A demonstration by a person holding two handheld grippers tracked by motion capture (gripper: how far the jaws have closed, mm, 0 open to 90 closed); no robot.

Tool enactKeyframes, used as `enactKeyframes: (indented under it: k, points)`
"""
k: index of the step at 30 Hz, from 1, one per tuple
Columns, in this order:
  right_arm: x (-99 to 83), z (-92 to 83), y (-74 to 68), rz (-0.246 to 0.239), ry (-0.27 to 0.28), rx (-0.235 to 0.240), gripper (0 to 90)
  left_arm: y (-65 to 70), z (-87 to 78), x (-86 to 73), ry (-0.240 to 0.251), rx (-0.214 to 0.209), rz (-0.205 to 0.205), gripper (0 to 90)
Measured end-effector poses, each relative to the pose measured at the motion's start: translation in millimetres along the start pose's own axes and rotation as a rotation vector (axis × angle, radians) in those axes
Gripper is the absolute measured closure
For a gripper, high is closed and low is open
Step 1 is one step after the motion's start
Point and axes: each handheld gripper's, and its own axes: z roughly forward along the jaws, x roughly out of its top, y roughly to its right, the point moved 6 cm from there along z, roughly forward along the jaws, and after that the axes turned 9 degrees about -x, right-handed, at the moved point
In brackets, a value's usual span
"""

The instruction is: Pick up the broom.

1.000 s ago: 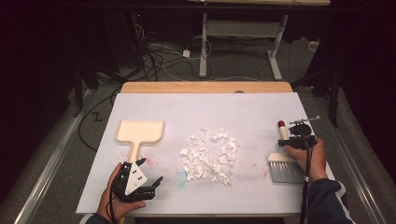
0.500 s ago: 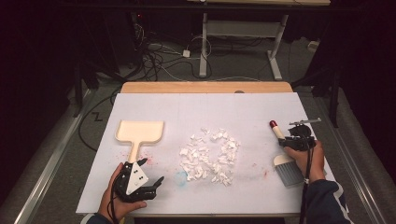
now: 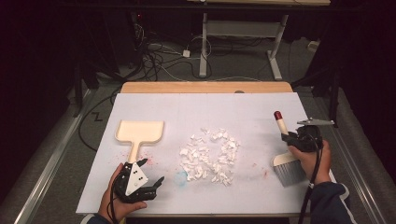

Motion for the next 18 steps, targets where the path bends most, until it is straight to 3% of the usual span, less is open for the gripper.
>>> enactKeyframes:
  k: [11, 18]
  points:
    - [15.8, -39.0, -2.0, -0.002, 0.16, 0.016, 71.3, 0.6, 2.5, 5.1, 0.008, -0.01, -0.01, 18.9]
    - [27.9, -59.1, -15.3, -0.03, 0.254, 0.01, 71.4, 5.8, 10.0, 32.7, 0.074, -0.063, -0.031, 19.9]
